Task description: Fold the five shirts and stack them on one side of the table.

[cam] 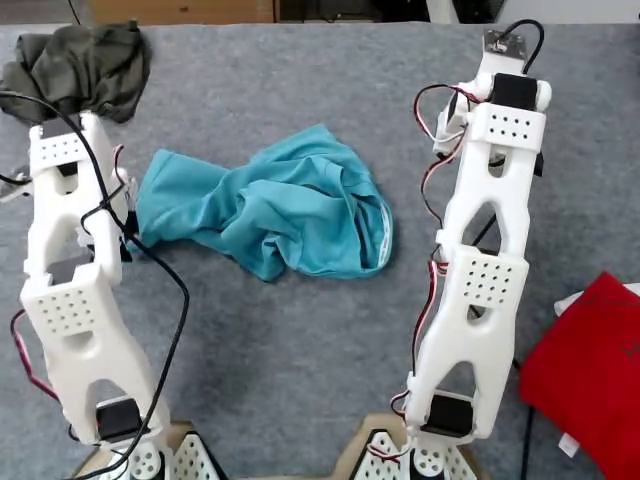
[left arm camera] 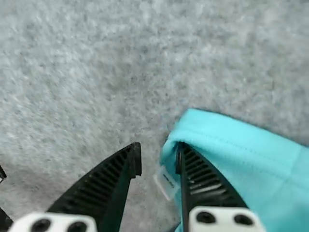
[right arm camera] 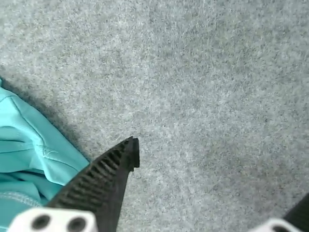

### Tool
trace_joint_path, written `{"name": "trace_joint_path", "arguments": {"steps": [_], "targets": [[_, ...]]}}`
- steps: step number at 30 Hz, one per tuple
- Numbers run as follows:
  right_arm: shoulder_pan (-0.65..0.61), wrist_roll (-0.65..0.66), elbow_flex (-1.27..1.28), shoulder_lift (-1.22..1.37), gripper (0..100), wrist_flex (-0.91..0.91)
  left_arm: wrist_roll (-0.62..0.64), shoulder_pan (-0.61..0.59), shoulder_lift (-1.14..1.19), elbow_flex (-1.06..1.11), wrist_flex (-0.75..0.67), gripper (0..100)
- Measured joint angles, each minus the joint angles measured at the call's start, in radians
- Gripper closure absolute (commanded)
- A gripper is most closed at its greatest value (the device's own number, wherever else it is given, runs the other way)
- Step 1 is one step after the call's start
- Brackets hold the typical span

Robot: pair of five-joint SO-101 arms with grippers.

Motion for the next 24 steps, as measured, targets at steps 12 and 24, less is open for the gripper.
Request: {"name": "trace_joint_path", "arguments": {"steps": [12,24], "targets": [[0.000,0.000,0.000,0.000,48.6,0.000,-0.077,0.000,0.149,-0.216,0.002,98],[0.000,0.000,0.000,0.000,48.6,0.000,-0.143,0.000,0.186,-0.565,0.020,98]]}}
